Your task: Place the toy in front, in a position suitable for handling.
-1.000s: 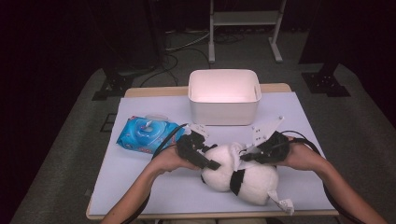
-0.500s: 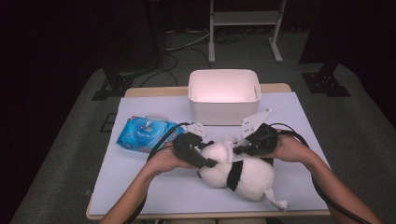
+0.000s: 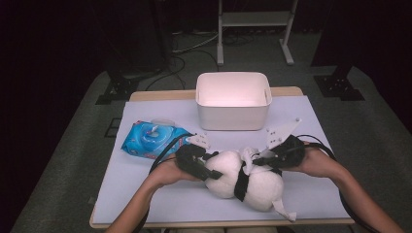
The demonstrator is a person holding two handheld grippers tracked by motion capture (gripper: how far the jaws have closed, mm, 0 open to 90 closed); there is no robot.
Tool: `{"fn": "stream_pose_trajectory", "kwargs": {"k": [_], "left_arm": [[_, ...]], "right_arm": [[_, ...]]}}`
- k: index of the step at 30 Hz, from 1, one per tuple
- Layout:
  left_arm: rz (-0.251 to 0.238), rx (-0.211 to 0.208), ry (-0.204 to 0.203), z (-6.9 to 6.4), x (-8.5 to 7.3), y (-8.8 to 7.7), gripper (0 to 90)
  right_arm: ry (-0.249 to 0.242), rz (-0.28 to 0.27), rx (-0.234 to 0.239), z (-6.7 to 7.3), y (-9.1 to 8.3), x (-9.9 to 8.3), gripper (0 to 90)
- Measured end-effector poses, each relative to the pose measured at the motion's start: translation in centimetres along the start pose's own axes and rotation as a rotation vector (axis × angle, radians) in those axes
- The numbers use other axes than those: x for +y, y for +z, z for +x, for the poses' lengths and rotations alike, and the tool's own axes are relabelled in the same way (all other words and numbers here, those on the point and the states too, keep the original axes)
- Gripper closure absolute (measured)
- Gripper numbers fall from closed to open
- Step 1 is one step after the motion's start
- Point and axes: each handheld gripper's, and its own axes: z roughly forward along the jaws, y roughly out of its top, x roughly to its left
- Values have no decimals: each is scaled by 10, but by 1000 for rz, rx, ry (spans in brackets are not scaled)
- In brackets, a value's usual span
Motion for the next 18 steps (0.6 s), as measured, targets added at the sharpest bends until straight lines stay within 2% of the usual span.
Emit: {"fn": "stream_pose_trajectory", "kwargs": {"k": [9, 18], "left_arm": [[-1, 2, -15, -2, -4, 1, 324], [5, 0, -19, 0, -5, 1, 316]], "right_arm": [[51, -24, -26, 5, -23, -27, 817], [96, -10, -48, 5, -33, -49, 815]]}}
